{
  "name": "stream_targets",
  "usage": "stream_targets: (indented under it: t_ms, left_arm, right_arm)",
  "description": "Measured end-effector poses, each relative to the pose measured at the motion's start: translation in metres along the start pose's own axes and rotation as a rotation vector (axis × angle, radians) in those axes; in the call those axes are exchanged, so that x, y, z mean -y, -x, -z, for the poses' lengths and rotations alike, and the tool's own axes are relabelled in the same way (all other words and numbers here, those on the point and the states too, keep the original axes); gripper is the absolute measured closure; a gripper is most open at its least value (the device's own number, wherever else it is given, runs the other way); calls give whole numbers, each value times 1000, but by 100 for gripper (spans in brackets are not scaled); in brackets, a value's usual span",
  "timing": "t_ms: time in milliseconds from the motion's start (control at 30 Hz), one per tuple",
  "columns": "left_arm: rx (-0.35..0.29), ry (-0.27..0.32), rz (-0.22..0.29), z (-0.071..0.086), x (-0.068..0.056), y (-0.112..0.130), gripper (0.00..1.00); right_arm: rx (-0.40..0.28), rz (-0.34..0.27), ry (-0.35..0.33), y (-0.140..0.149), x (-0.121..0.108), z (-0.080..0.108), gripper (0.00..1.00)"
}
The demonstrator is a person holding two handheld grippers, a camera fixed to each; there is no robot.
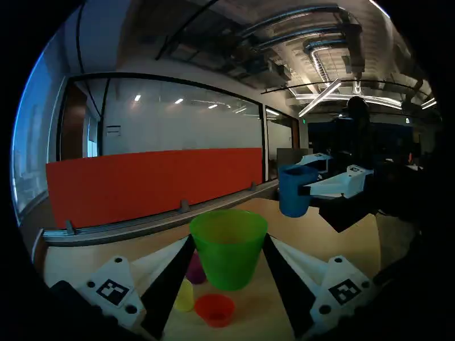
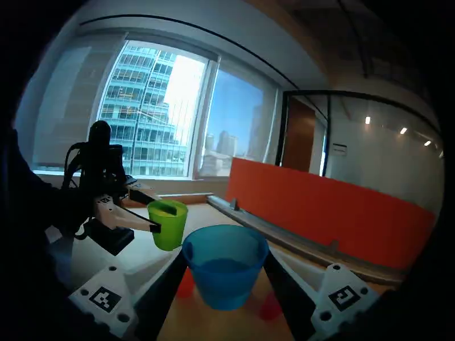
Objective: Pour water
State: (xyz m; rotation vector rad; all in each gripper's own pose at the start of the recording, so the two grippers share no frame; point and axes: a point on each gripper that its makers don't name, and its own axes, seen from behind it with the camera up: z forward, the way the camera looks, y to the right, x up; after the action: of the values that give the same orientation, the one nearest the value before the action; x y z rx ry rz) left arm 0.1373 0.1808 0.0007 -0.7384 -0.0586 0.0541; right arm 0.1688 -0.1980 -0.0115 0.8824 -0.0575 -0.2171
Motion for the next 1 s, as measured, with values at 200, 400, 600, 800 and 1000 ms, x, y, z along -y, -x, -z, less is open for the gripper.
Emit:
stream_targets:
  t_ms: [200,400,600,800,1000]
  left_arm:
    - [6,5,5,6,0,4,14]
    - [7,7,6,9,-2,7,15]
    - [7,9,7,12,-5,8,15]
    - [6,15,4,15,-11,10,15]
    - [9,24,-2,16,-19,13,15]
  right_arm:
    - [-6,55,-15,-8,1,-9,9]
    - [-11,109,-33,-16,4,-16,9]
    - [-17,169,-51,-24,7,-24,9]
    - [-32,219,-59,-37,7,-30,9]
    - [-41,271,-65,-48,5,-35,9]
